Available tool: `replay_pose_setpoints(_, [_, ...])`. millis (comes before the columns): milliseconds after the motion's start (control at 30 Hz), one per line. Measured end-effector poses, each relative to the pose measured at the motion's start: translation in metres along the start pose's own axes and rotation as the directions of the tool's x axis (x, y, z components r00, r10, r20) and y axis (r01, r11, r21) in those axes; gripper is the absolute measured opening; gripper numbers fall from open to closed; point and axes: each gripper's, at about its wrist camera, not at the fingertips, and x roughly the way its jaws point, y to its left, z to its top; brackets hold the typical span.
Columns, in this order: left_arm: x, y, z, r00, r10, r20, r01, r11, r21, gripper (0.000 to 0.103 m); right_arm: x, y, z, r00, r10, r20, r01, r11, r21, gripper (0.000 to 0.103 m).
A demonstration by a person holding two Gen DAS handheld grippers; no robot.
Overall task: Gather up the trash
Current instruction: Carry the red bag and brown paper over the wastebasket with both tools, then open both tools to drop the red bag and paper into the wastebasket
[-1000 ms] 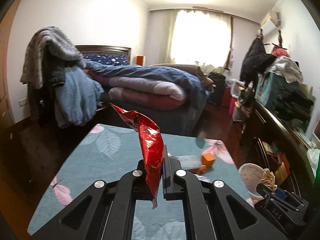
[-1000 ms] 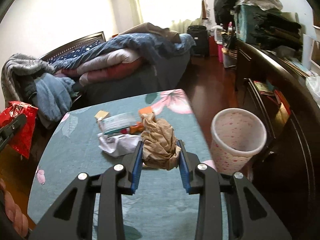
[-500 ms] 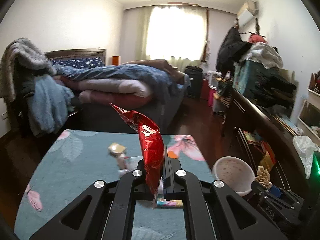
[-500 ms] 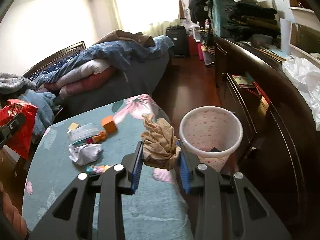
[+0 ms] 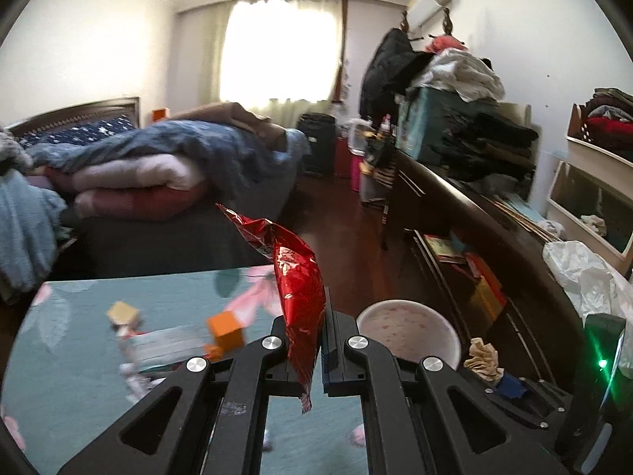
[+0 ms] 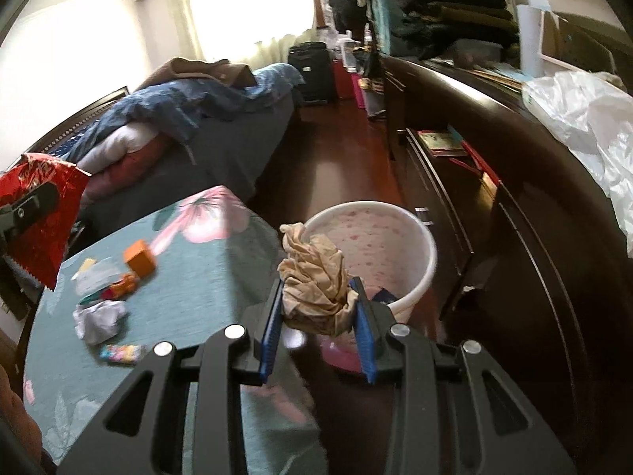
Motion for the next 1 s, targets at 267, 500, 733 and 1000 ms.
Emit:
replay_pose_setpoints(267, [0.067,-0.033,0.012,0.993,-0.085,-0.084,0.085,0.996,0.003,0.005,0.038,-0.035,0.013,0.999,-0.039,-0.016,0.039,0.998,0.043,0.035])
replay_pose_setpoints(500, [0.111,-0.067,0.015,0.985,-0.126,-0.116,0.13,0.991,0.027,0.005,0.075,-0.056,0.023,0.998,-0.064,-0.028,0.066,0.996,0.054,0.034])
replay_pose_setpoints(733, [0.142,-0.091,0.015,0.98,-0.144,-0.135,0.153,0.987,0.056,0.005,0.102,-0.066,0.024,0.996,-0.074,-0.04,0.076,0.996,0.044,0.035])
replay_pose_setpoints(1000, [0.177,-0.103,0.015,0.96,-0.208,-0.188,0.22,0.974,0.048,0.006,0.134,-0.07,0.027,0.995,-0.083,-0.055,0.085,0.996,0.036,0.035])
